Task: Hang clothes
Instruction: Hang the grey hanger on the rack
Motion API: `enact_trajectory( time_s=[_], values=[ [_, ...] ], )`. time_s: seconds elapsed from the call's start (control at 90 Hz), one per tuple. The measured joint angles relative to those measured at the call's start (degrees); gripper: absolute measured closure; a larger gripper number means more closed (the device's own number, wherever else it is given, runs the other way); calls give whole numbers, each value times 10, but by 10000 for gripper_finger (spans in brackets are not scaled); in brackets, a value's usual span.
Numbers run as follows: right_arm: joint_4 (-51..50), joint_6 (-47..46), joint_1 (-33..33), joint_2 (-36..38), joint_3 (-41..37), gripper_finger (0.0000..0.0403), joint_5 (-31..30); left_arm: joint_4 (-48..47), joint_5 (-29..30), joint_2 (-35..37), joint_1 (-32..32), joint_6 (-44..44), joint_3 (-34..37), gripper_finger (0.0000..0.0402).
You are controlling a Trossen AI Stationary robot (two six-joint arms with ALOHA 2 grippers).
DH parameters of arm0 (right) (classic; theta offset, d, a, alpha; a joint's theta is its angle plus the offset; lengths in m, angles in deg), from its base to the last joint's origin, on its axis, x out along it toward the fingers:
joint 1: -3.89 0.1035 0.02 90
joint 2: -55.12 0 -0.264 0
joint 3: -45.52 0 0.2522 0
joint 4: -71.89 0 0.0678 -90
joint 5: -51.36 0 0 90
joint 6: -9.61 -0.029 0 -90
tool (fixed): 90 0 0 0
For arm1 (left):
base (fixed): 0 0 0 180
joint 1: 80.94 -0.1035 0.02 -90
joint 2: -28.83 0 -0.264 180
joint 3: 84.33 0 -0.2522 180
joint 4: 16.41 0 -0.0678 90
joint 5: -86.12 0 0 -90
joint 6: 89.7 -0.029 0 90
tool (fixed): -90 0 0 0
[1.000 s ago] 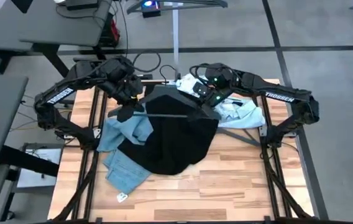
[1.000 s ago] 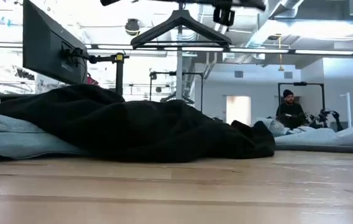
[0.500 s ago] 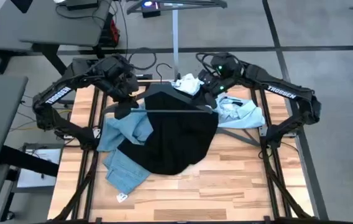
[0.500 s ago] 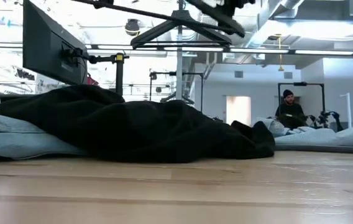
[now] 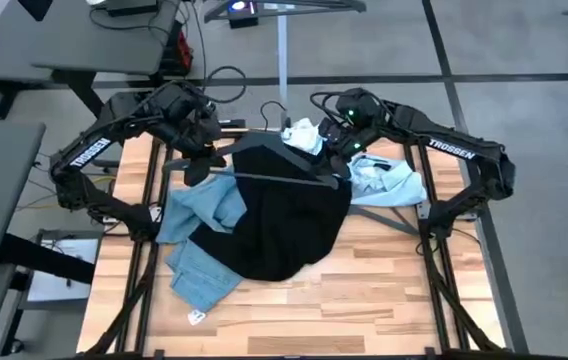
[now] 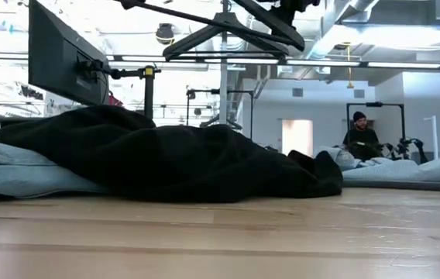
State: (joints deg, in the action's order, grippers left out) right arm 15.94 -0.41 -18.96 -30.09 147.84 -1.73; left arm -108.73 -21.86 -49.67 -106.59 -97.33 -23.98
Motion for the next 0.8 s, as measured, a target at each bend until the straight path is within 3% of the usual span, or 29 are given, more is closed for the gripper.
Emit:
enact_trajectory(
  time_s=[0.144,0.444,0.8],
  values=[
    [12,-20,-2,0,0,253,1,1,1,-1,0,0,0,392],
    [34,-50,-55,1,0,161,0,59,4,5,-2,1,0,392],
    [178,-47,-92,3,0,154,31,127,1,16,-34,2,0,392]
  ],
)
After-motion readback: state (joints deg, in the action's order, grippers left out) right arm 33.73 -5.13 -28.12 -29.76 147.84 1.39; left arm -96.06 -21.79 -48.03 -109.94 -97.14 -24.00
